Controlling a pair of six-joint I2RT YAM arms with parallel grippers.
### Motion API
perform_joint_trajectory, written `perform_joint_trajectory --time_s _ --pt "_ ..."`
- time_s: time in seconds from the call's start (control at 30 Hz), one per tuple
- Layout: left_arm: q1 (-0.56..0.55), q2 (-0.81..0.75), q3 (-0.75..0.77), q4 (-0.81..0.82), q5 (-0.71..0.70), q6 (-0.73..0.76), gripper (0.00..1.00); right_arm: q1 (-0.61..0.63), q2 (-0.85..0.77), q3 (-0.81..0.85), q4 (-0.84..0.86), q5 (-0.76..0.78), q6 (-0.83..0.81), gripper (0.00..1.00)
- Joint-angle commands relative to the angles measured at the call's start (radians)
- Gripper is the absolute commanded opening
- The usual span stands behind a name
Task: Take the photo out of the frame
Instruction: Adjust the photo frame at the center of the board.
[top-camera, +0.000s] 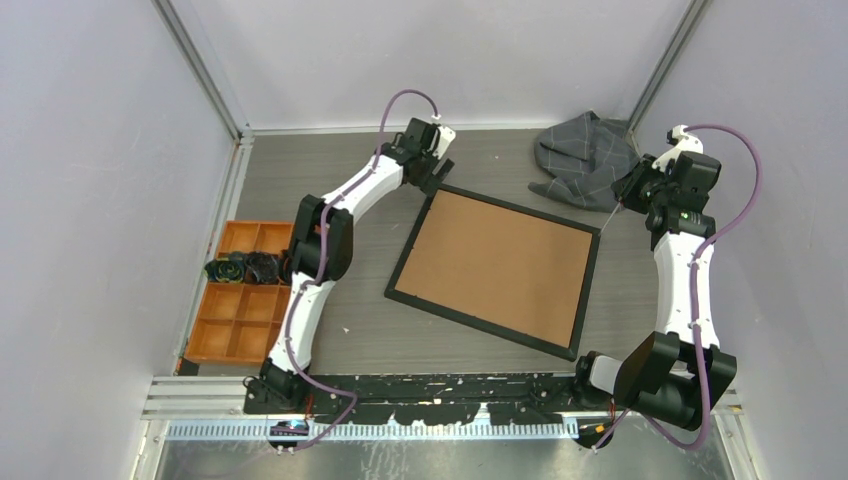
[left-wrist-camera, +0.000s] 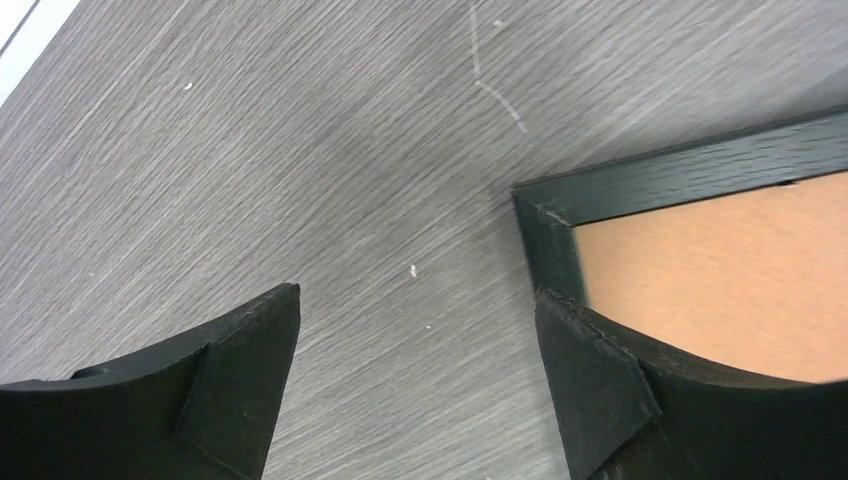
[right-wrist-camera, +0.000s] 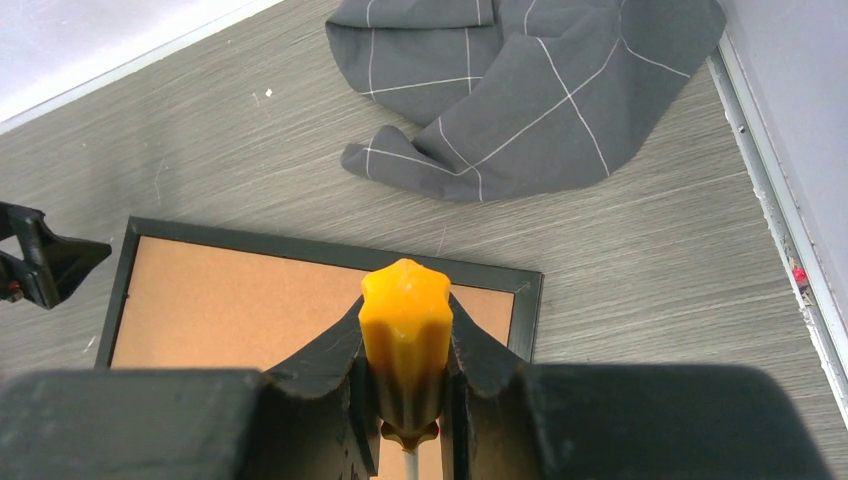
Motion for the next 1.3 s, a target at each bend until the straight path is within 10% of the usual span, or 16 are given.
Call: perform_joint_trajectory --time_s 0.0,1.27 --pt "0.002 -0.082 -0.017 0.025 0.121 -0.017 0.88 -0.003 -0.012 0.017 0.026 -0.012 0.005 0.01" --pt "0.125 0.072 0.044 -0.178 -0.193 -0.017 0.84 0.027 0.005 0.020 0.021 -0.039 0.019 0.01"
